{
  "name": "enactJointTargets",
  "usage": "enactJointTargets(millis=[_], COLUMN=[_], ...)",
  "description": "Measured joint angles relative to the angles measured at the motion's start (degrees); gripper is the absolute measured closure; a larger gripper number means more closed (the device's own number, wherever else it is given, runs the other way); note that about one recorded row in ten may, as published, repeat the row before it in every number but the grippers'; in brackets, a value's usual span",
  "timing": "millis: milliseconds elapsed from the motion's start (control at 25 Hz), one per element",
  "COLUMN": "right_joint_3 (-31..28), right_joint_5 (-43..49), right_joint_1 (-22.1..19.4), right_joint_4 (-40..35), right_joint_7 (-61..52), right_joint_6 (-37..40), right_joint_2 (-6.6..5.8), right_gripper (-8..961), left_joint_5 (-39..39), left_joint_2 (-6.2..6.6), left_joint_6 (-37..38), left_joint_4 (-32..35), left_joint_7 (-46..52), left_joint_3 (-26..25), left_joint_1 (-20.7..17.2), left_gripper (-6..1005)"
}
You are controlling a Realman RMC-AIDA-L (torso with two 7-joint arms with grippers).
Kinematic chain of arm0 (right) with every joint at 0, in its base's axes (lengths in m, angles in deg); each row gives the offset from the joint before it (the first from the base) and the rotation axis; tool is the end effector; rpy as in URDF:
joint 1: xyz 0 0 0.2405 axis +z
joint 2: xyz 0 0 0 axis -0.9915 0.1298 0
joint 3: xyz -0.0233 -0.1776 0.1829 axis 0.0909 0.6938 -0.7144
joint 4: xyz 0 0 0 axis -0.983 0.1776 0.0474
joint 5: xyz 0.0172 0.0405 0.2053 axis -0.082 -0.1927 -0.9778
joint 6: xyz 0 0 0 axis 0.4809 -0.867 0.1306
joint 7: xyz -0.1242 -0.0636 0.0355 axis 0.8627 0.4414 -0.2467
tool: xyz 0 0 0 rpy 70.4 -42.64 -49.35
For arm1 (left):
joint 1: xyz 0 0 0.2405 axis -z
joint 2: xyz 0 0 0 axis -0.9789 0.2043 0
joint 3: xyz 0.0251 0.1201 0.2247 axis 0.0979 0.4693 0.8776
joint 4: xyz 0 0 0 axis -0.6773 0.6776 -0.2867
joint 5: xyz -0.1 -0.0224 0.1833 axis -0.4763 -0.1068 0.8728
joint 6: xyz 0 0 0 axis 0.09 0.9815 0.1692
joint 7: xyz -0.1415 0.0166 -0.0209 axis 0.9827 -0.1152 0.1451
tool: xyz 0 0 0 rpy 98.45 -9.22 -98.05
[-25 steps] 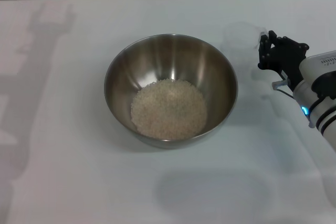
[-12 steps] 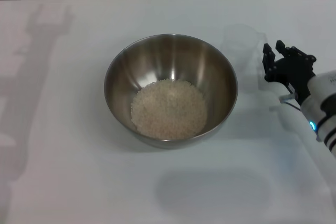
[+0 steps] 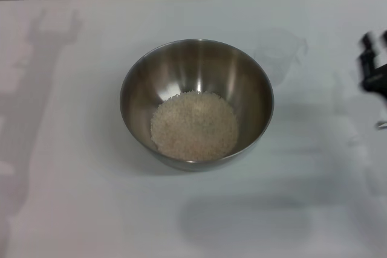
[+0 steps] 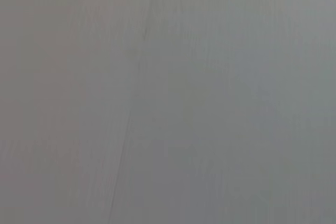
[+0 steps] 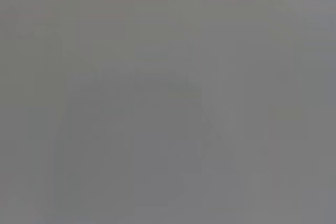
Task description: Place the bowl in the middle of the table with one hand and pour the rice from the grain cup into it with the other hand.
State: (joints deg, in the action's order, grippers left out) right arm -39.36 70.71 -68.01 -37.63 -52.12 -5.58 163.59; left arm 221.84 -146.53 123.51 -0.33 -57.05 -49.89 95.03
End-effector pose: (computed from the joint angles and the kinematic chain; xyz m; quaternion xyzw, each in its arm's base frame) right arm 0.3158 0.2706 -0.0256 -0.6754 0.1810 0.3407 0.6285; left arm -0.2327 0.3805 0.0768 -0.6097 -0.1598 -0.4630 0.6231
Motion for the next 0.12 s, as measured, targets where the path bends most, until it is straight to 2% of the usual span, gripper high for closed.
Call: enactJointTargets(millis=[120], right_joint_3=[-3.9], right_joint_5=[-0.1], right_joint_1=[1.1], right_joint_4=[-3.2], right_joint_7=[-2.4], right_joint_6=[5.3], right_joint_2=[-0.21], right_gripper=[700], left_joint_5=[0.0], left_joint_2=[-0.03], left_joint_6=[0.0], left_joint_4=[0.0], left_joint_7=[0.0], left_joint_3=[0.1], left_joint_1=[-0.1], left_gripper=[274])
